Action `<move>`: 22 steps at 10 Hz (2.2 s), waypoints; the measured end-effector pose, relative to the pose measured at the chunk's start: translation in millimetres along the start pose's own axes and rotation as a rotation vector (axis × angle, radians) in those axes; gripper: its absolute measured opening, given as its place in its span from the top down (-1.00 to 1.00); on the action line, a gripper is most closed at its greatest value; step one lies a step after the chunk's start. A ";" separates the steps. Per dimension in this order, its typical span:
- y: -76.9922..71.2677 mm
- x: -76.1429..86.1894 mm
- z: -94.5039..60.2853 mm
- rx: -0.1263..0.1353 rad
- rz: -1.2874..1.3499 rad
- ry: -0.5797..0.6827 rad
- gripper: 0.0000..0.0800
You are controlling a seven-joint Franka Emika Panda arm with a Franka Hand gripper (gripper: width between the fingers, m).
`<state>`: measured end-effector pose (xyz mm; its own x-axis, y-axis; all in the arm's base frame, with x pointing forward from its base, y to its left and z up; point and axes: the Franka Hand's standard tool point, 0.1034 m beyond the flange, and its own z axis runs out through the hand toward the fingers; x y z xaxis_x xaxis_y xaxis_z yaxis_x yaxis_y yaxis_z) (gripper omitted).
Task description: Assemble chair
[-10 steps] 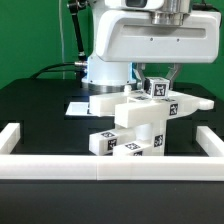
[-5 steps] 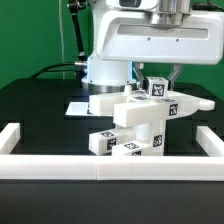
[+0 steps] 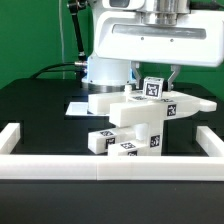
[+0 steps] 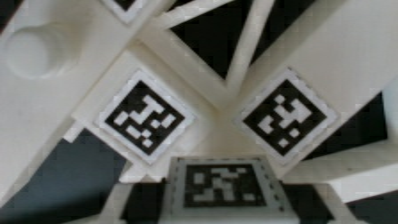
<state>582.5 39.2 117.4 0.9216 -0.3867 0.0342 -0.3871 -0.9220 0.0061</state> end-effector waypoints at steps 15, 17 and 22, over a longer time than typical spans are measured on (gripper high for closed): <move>-2.0 1.0 -0.1 0.003 -0.012 0.009 -0.62; -2.0 1.0 0.0 0.002 -0.146 0.009 -0.62; 0.1 2.0 0.0 -0.006 -0.538 0.010 -0.62</move>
Offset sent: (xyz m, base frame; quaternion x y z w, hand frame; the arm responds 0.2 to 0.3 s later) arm -0.0031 -0.0029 -0.0009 -0.0101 0.0075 0.2330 0.9724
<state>584.3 38.3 117.5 0.9895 0.1404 0.0341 0.1394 -0.9897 0.0314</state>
